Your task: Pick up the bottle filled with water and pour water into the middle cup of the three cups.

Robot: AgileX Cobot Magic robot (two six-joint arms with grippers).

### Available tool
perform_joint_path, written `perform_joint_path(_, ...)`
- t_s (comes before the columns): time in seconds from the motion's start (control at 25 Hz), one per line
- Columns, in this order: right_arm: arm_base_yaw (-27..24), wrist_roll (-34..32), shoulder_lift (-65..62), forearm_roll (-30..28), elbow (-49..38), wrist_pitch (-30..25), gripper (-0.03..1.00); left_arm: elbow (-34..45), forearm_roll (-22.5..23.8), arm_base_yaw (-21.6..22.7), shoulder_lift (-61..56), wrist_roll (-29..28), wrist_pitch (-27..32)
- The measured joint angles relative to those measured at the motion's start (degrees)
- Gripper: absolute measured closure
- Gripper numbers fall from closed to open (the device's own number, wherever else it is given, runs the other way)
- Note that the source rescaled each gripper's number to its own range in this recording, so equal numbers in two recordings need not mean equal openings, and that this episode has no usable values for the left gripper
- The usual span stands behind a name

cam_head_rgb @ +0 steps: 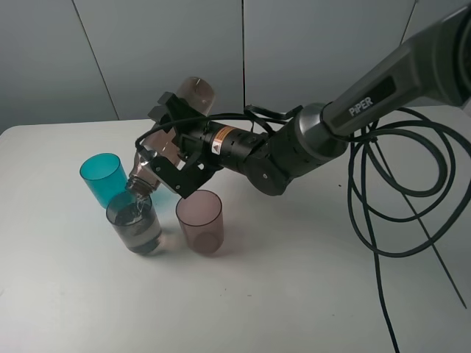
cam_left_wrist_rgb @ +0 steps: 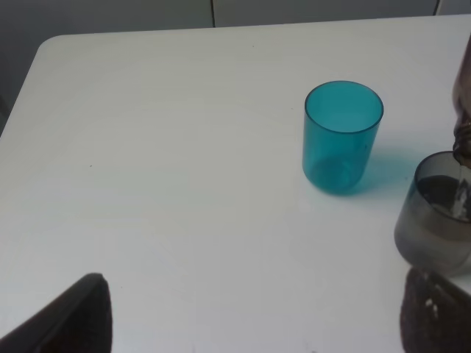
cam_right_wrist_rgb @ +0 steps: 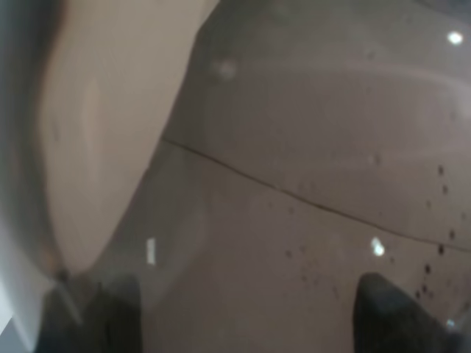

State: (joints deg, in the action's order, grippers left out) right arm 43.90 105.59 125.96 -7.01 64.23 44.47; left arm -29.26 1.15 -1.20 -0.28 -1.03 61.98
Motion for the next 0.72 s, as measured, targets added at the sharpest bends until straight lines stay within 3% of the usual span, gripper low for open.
perform_joint_path(0.72,0.4,2.1,0.0,-1.6,0.6,0.5,0.96,0.0,0.0,0.0,0.0,-0.1,0.0)
